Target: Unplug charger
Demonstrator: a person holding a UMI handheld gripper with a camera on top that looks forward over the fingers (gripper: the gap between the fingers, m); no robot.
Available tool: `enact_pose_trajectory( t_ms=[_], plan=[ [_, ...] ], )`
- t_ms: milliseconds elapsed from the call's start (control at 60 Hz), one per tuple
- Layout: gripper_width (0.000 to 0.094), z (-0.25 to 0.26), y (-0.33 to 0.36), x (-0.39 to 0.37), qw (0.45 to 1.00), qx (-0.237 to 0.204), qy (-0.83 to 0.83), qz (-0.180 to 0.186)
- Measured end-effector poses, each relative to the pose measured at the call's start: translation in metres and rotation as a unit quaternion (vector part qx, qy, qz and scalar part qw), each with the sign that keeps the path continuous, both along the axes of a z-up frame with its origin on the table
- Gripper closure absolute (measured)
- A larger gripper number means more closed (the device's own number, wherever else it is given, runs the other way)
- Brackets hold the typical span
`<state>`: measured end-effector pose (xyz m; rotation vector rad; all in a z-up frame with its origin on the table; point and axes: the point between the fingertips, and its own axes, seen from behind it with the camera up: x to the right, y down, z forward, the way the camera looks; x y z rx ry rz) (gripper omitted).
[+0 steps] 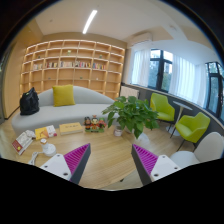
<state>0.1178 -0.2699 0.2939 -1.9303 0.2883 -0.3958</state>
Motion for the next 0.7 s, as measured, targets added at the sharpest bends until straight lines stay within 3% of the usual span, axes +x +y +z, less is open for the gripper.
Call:
enact_pose_trajectory(
  t_ms=[233, 367, 550, 700],
  plan=[
    [0.0083, -0.047, 0.006, -0.004, 1.000, -0.031, 0.008, 0.002],
    [0.0082, -0.098, 0.019, -0.036, 0.998, -0.058, 0.020, 0.025],
    [0.0081, -0.174, 0.044, -0.135, 0.988, -0.096, 0.049, 0.114],
    [0.0081, -0.208, 0.087, -0.232, 0.975, -0.087, 0.083, 0.187]
  ],
)
